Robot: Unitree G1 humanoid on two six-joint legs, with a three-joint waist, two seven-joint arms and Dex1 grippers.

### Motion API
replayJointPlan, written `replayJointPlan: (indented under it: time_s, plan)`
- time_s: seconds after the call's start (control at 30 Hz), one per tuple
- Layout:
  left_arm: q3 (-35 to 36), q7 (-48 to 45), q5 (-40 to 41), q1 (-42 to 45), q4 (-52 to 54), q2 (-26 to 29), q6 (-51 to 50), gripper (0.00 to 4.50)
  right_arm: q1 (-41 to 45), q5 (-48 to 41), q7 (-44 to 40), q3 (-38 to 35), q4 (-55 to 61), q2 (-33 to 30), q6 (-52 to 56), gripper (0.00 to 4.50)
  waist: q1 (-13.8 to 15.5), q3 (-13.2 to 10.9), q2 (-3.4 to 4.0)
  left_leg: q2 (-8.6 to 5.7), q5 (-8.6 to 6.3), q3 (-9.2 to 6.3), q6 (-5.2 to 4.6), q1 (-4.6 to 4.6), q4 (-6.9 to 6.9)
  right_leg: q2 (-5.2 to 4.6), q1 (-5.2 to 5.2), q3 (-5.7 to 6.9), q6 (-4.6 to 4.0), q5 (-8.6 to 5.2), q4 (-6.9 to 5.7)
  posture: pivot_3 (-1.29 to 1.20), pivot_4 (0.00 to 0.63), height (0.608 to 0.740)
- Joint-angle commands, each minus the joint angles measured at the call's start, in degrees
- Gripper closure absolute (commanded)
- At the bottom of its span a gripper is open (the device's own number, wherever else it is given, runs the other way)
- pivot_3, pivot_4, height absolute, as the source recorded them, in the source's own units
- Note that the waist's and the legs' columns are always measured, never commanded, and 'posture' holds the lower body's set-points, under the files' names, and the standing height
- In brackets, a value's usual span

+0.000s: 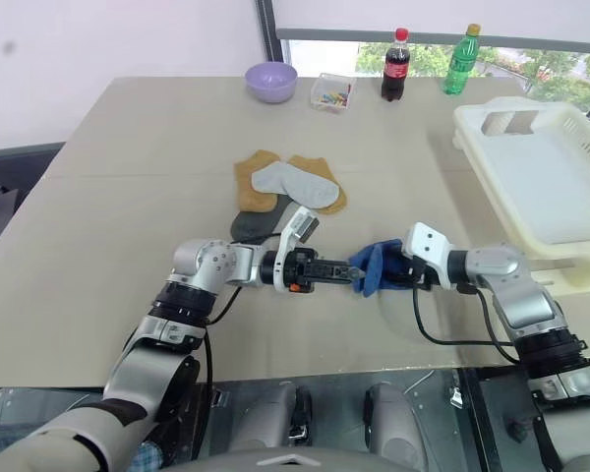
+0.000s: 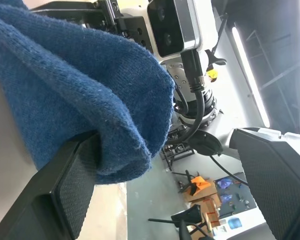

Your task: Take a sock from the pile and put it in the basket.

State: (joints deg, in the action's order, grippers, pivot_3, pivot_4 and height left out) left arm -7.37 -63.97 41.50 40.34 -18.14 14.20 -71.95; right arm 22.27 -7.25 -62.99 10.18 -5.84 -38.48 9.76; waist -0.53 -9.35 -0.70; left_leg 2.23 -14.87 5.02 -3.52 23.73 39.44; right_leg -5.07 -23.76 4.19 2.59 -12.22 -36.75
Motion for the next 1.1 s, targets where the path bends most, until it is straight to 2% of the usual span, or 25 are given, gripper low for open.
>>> replayJointPlan:
  time_s: [0.03,0.33,0.47,0.7,0.87,1.1]
  plan:
    - [0.8,1.7,-0.8,0.0,0.1,-1.5,3.4,0.04,-1.5,0.2,0.3,-0.4,1.3,-1.0,1.3,2.02,0.1,0.0,0.00,-0.01,0.00,0.00,0.00,0.00,0.00,-0.01,0.00,0.00,0.00,0.00,0.01,0.00,0.150,0.733]
    - [2.9,4.8,-1.0,-0.4,-1.5,-4.2,6.3,0.04,-2.4,-0.4,1.3,-1.1,2.7,-1.1,2.8,2.02,0.2,0.0,-0.02,-0.01,-0.01,0.00,-0.01,0.04,0.00,-0.02,-0.02,0.01,0.00,0.00,0.02,0.00,0.150,0.733]
    - [-0.9,2.5,-2.5,-2.1,1.7,-2.3,7.4,0.04,-2.5,-0.4,1.4,-1.2,2.6,-1.2,3.1,2.02,0.2,0.0,-0.02,-0.02,0.00,0.00,0.00,0.04,-0.01,-0.02,-0.03,0.01,0.00,0.00,0.02,0.00,0.150,0.733]
    - [-7.2,1.3,-10.0,-3.8,4.1,0.6,19.4,0.04,-2.3,-0.5,1.4,-1.2,2.5,-1.0,3.3,2.02,0.4,0.0,-0.01,-0.01,-0.01,0.00,-0.01,0.03,-0.01,-0.03,-0.03,0.01,-0.05,-0.01,0.02,0.00,0.150,0.733]
    - [-8.9,1.3,-13.4,-5.3,4.4,0.4,25.4,0.04,-2.1,-0.3,1.5,-1.0,2.3,-0.8,3.2,2.02,0.6,0.0,0.00,-0.01,-0.06,0.00,-0.09,0.02,-0.01,-0.07,-0.03,0.01,-0.24,-0.12,0.02,0.00,0.150,0.733]
    - [-7.0,2.2,-12.9,-5.0,3.0,0.0,24.7,0.04,-2.1,-0.1,1.6,-1.0,2.2,-0.6,3.2,2.02,1.1,0.0,0.01,0.00,-0.14,-0.01,-0.24,0.01,-0.01,-0.06,-0.03,0.03,-0.24,-0.12,0.01,0.00,0.150,0.733]
